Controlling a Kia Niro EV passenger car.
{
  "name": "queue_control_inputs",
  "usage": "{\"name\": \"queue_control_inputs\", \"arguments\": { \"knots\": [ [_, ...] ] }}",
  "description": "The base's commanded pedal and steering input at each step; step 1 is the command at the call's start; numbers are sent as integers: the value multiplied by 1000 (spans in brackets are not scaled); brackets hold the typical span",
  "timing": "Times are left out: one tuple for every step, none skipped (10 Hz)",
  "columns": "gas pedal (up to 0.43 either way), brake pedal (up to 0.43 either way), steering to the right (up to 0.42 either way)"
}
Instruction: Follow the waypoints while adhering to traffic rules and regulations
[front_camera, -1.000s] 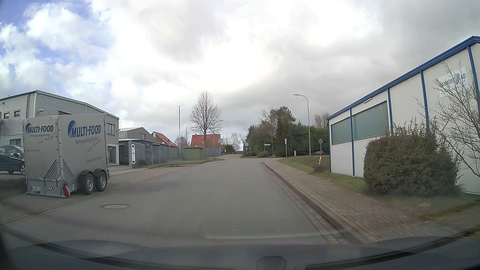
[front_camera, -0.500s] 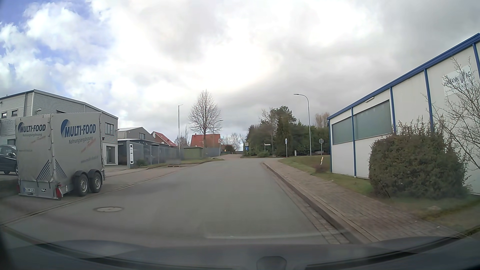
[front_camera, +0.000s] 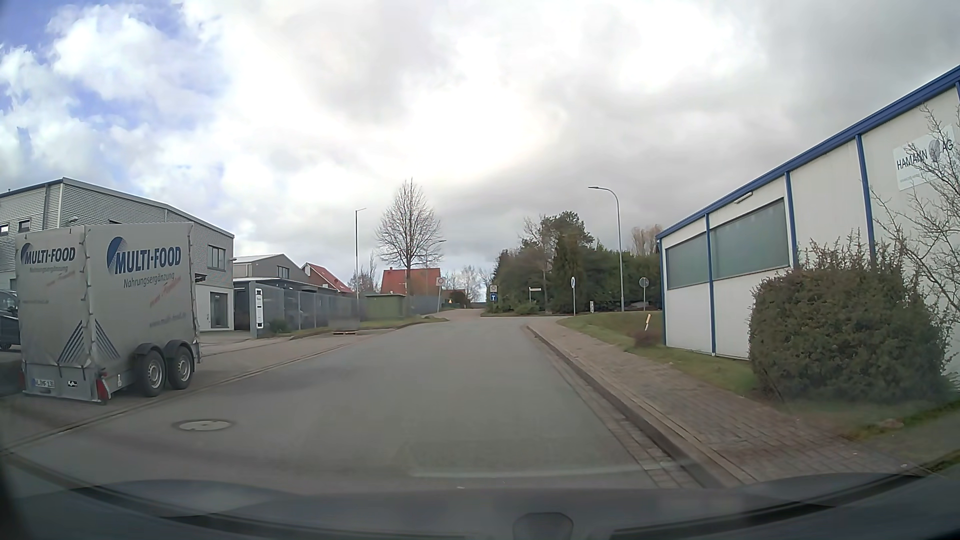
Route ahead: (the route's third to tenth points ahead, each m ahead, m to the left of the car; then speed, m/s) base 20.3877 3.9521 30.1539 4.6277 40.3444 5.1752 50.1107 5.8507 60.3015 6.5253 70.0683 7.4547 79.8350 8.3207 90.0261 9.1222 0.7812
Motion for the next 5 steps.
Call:
{"name": "queue_control_inputs", "arguments": {
  "knots": [
    [0, 0, -1],
    [0, 0, 0],
    [0, 0, 2],
    [0, 0, 2],
    [0, 0, 3]
  ]
}}
